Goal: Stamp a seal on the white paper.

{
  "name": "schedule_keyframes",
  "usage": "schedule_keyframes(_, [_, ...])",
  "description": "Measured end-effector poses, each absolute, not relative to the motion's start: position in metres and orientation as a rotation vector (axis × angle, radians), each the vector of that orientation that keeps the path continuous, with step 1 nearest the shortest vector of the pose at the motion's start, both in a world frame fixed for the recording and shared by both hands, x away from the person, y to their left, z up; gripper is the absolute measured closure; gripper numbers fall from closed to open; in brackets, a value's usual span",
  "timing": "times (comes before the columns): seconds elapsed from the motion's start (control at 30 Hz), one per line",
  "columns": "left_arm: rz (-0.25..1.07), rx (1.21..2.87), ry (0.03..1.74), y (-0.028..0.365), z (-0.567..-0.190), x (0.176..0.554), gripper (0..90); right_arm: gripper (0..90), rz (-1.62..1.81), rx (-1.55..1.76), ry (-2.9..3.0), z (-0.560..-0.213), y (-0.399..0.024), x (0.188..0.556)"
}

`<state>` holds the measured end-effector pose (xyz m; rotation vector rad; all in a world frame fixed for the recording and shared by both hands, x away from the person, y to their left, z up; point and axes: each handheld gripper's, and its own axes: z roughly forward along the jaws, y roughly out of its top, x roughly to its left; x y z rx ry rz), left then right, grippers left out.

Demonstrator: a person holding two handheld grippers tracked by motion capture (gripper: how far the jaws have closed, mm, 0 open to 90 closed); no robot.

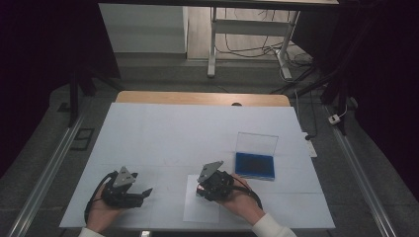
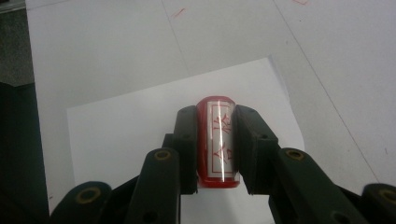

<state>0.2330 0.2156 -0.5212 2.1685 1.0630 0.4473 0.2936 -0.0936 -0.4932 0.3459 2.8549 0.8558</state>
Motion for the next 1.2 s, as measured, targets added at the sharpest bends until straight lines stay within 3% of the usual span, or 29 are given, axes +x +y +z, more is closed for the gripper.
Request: schedule_keyframes(1.2, [0.454, 2.161, 1.067, 0.2167, -0.5215, 0.2334, 24.0, 70.3, 0.874, 0.331, 2.821, -0.4903, -0.0953, 0.2898])
